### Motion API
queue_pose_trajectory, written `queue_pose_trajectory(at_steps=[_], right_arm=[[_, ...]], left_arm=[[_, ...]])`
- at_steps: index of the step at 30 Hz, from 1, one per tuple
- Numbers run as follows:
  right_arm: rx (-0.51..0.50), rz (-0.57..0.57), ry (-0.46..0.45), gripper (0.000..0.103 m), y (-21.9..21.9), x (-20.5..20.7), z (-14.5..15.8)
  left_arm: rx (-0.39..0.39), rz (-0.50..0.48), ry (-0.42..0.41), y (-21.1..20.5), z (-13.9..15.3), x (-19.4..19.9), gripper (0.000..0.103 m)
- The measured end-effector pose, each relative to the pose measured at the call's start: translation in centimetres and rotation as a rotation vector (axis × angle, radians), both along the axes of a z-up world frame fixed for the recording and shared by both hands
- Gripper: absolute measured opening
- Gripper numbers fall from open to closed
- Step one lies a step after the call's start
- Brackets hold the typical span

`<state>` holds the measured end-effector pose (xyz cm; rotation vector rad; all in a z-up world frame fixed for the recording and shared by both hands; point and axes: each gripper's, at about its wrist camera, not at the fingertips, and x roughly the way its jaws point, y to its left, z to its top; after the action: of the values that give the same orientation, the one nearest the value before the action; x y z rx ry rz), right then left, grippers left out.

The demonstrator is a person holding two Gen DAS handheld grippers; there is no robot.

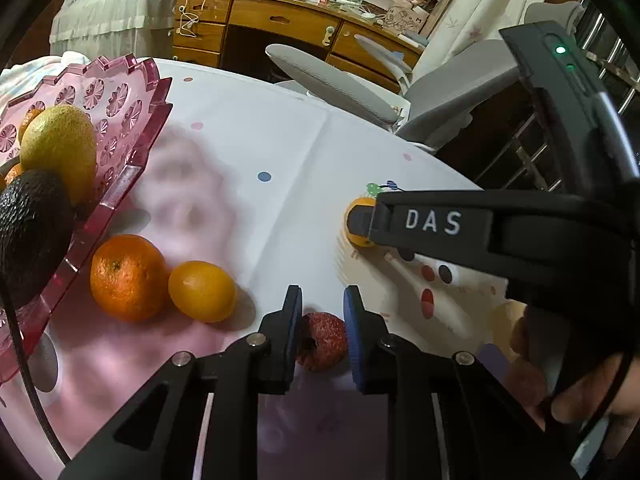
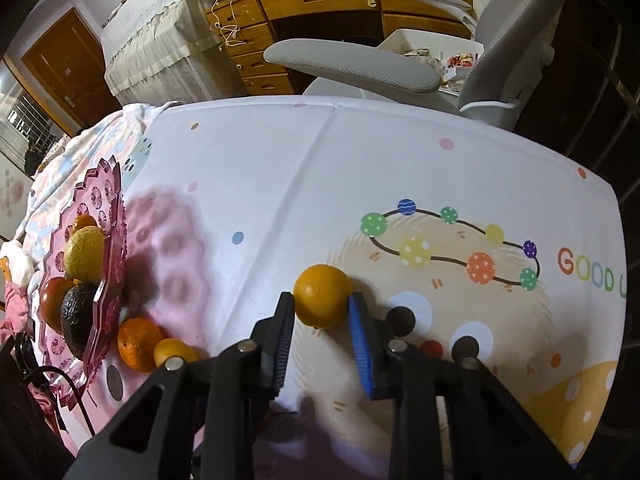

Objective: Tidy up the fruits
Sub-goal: 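Grasp the small red fruit with the left tool while the right tool grasps the small orange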

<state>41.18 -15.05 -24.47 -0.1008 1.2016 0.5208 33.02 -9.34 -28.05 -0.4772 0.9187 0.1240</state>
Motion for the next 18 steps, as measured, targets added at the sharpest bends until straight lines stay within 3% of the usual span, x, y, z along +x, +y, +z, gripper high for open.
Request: queue_pose_trajectory(at_steps=[11,18], right_arm=[[-0.005,-0.047,0.002,0.026,-0.7,-0.9,1.8],[0.016,-0.096,0.002,0.026,-1.6,-2.8,3.4]], left_arm=[[-0.076,-0.01,-0.006,1.0,0.9,-2.2,0.009],[-0.07,-0.052,-0.028,1.2,2.3,-4.3,0.007]])
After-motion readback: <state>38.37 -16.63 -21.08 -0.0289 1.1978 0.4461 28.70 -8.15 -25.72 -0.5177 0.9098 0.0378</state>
